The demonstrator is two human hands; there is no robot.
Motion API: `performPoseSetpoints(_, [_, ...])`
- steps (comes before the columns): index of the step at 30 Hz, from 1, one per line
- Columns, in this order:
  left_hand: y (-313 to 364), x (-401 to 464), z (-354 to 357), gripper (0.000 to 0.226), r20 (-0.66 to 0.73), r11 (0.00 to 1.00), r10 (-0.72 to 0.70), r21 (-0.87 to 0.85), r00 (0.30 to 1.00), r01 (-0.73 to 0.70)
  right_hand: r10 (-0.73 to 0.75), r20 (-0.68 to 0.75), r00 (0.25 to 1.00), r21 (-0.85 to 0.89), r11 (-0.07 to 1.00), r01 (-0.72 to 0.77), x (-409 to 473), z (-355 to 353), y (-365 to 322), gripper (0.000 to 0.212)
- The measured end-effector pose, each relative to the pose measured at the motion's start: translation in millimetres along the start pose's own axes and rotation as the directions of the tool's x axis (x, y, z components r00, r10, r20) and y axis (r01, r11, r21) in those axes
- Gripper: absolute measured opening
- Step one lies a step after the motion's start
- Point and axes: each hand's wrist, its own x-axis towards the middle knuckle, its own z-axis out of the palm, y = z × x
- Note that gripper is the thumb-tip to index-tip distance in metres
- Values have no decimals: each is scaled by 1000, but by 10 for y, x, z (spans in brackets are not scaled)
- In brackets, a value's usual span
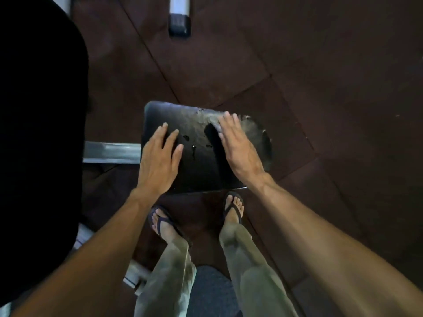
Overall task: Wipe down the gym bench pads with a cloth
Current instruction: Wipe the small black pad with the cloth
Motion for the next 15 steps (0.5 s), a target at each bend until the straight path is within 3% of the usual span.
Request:
performPoseSetpoints(6, [-408,20,335,63,-33,994,74,87,997,-71,-66,-155,986,-277,961,21,-159,719,18,48])
performPoseSetpoints(10, [-429,41,339,65,-45,992,68,109,997,-63,-77,-34,996,-462,885,53,-519,589,101,52])
performPoseSetpoints(12, [-428,48,345,65,-46,993,64,107,997,-59,0,-45,999,-459,888,-21,-497,456,196,54])
performPoseSetpoints(15, [-421,41,376,64,-60,994,68,90,996,-62,155,-198,968,-432,873,-229,-93,413,154,57])
